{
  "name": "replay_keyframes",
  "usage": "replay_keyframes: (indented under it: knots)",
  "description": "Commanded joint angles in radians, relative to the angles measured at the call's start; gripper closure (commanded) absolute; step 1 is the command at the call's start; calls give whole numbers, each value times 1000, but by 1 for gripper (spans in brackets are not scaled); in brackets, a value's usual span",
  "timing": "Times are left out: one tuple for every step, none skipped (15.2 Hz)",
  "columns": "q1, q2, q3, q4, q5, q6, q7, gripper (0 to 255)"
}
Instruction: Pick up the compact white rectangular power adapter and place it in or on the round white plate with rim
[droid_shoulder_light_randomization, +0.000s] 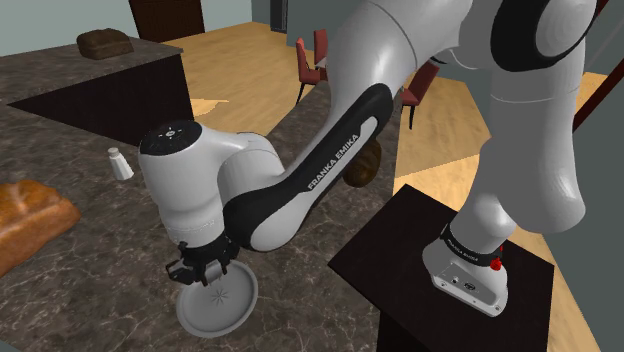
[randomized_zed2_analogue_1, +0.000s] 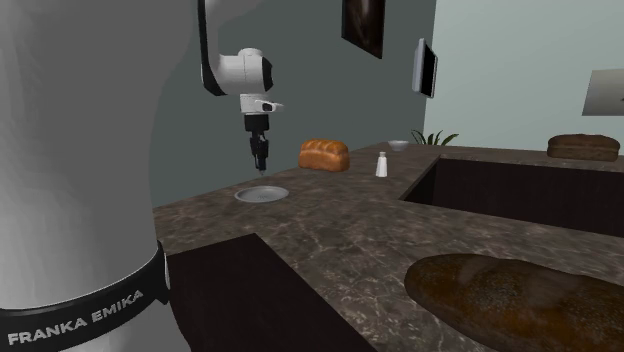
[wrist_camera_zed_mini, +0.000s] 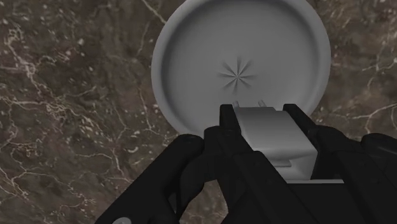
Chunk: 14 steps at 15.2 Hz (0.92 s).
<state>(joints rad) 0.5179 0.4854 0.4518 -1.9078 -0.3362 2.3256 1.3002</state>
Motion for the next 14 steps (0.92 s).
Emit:
replay_keyframes:
  knots:
    - [5,16,-7,-5,-11,19,9,255]
    - [8,25,-11,-5,-17,29,13,255]
    - [11,35,-15,-6,-23,38,17,255]
    - [14,44,-19,-6,-29,47,21,255]
    - [17,54,-23,-6,-35,56,25,255]
    - [20,63,-28,-6,-41,65,29,255]
    - [24,73,-32,-5,-47,74,33,255]
    - [27,83,-36,-4,-52,82,37,255]
    - [27,83,-36,-5,-52,82,37,255]
    - [27,83,-37,-5,-52,82,37,255]
    - [27,83,-37,-5,-52,82,37,255]
    - [27,83,-37,-4,-52,82,37,255]
    - [27,83,-37,-4,-52,82,37,255]
    - [27,83,-37,-4,-52,82,37,255]
